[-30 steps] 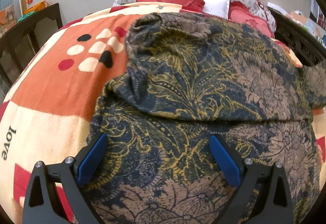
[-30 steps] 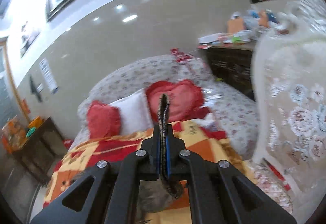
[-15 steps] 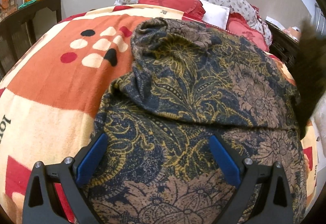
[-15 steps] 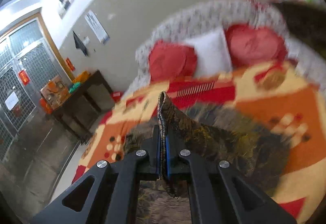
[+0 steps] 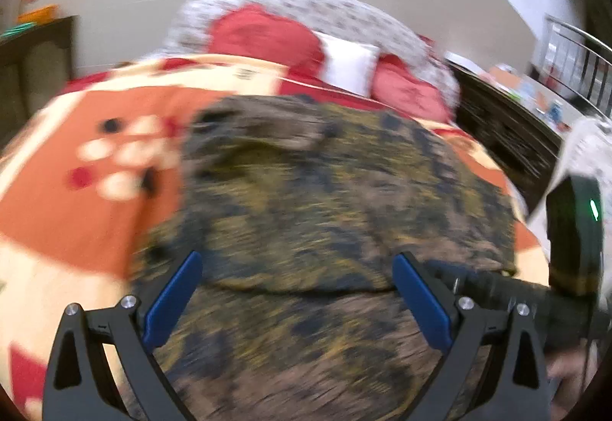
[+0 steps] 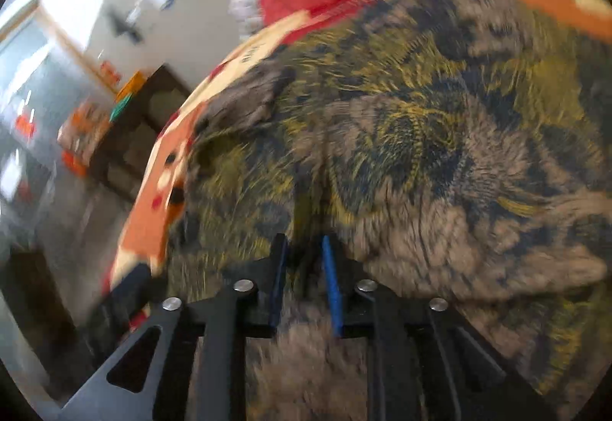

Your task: Fold small clothes

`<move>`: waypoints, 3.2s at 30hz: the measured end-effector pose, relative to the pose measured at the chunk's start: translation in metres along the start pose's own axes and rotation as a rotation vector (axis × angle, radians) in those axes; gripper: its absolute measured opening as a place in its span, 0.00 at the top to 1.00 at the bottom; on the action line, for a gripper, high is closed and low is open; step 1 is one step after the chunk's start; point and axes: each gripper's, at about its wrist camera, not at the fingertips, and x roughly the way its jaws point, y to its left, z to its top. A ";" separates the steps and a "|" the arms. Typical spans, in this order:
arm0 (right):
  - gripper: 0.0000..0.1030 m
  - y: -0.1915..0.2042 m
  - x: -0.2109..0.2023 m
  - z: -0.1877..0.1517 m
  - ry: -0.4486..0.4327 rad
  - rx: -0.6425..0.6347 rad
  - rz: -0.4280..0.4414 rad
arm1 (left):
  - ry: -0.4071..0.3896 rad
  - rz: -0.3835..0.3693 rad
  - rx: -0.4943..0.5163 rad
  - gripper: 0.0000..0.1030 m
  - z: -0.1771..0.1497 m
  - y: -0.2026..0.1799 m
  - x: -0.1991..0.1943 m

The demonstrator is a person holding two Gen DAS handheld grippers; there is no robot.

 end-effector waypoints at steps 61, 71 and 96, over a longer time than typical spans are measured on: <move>0.75 -0.016 -0.025 -0.040 -0.064 -0.099 -0.299 | 0.237 -0.286 -0.228 0.96 0.023 0.001 0.075; 0.75 -0.016 -0.026 -0.040 -0.065 -0.101 -0.303 | 0.090 -0.162 -0.158 0.96 0.076 0.048 0.008; 0.61 -0.050 -0.112 -0.013 -0.268 -0.024 -0.242 | -0.047 0.206 0.049 0.25 0.045 0.024 0.015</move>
